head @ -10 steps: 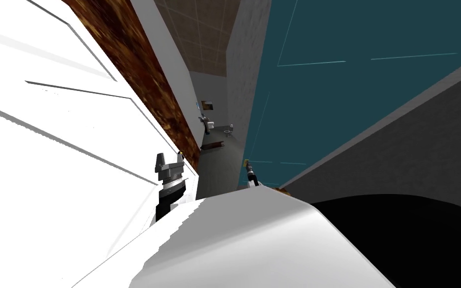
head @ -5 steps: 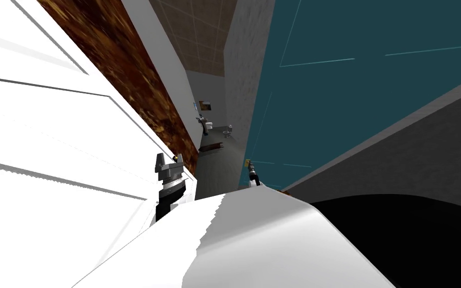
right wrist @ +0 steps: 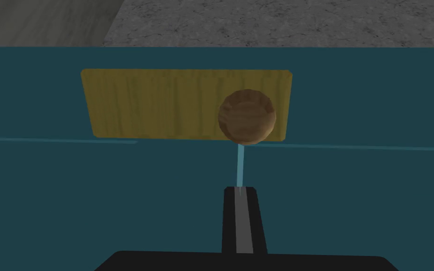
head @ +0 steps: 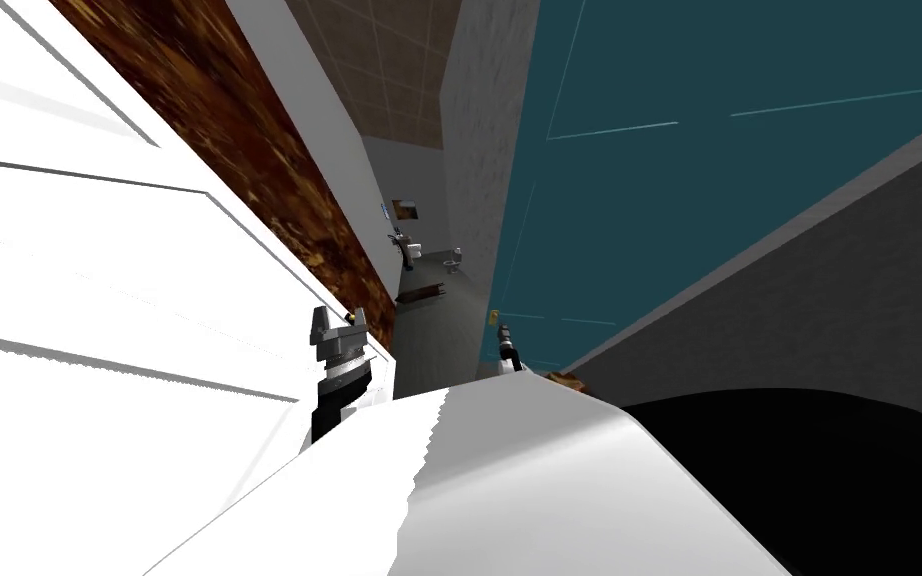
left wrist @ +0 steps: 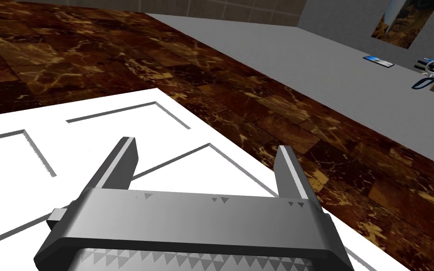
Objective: Push the door open
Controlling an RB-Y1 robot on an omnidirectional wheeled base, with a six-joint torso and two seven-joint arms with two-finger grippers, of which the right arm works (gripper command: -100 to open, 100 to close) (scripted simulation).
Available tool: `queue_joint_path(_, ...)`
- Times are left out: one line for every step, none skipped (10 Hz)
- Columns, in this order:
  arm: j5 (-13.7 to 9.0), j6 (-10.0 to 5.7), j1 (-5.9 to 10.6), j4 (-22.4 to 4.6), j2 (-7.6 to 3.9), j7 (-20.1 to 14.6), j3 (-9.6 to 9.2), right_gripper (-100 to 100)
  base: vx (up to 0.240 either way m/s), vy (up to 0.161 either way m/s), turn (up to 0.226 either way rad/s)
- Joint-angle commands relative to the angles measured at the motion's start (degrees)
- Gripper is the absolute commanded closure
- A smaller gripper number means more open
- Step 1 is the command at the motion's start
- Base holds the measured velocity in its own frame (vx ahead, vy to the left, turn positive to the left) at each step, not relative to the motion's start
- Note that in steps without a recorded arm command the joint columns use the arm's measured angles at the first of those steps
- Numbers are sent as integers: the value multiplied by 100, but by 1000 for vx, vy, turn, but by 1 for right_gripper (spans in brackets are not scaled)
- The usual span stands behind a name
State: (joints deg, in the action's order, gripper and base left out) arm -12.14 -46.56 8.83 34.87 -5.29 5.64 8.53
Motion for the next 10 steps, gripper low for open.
queue_joint_path(-24,32,6,21,41,11,21,-100,-229,166,-75)
queue_joint_path(-38,50,12,33,67,17,33,-100,-230,152,-57)
queue_joint_path(-54,71,17,45,99,23,47,-100,-202,161,-58)
queue_joint_path(-43,56,10,41,79,18,38,-100,-89,78,-22)
queue_joint_path(-54,25,-8,35,67,23,50,-100,92,-17,26)
queue_joint_path(-56,13,-12,32,64,24,54,-100,187,-28,34)
queue_joint_path(-62,-14,-21,25,58,26,62,-100,198,-59,32)
queue_joint_path(-69,-43,-32,18,55,29,71,-100,203,-68,36)
queue_joint_path(-75,-72,-42,11,55,33,81,-100,236,-56,32)
queue_joint_path(-85,-115,-58,0,60,37,94,-100,245,-71,45)
